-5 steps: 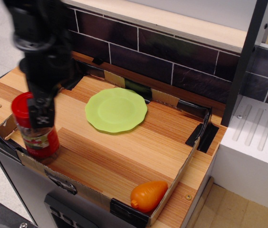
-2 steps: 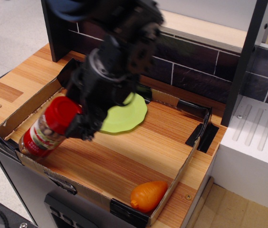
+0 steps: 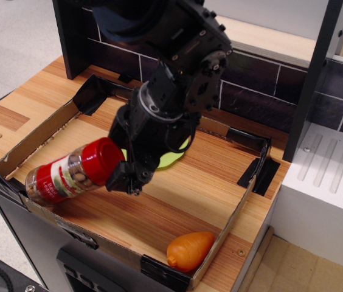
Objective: Topple basil bottle
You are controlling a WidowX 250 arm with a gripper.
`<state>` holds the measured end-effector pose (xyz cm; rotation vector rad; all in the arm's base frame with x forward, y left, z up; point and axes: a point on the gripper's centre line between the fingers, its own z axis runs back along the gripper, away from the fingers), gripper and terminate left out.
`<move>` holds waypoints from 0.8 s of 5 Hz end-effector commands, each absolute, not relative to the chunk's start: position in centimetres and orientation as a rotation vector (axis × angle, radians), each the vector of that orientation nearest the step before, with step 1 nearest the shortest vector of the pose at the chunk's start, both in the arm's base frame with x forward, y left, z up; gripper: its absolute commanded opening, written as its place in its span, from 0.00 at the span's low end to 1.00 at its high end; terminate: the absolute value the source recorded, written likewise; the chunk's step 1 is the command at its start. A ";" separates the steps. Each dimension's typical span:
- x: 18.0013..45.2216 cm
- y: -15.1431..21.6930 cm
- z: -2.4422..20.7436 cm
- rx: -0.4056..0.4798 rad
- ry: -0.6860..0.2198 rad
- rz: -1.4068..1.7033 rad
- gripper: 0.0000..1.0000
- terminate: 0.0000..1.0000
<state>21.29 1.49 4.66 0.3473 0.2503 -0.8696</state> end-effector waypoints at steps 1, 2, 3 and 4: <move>22.5 -0.2 4.0 0.158 0.045 -0.869 0.00 0.00; 23.0 -0.5 3.8 0.092 -0.031 -0.869 0.00 0.00; 23.2 -0.3 3.9 0.063 -0.095 -0.858 0.00 0.00; 23.5 0.5 5.2 0.047 -0.120 -0.807 1.00 0.00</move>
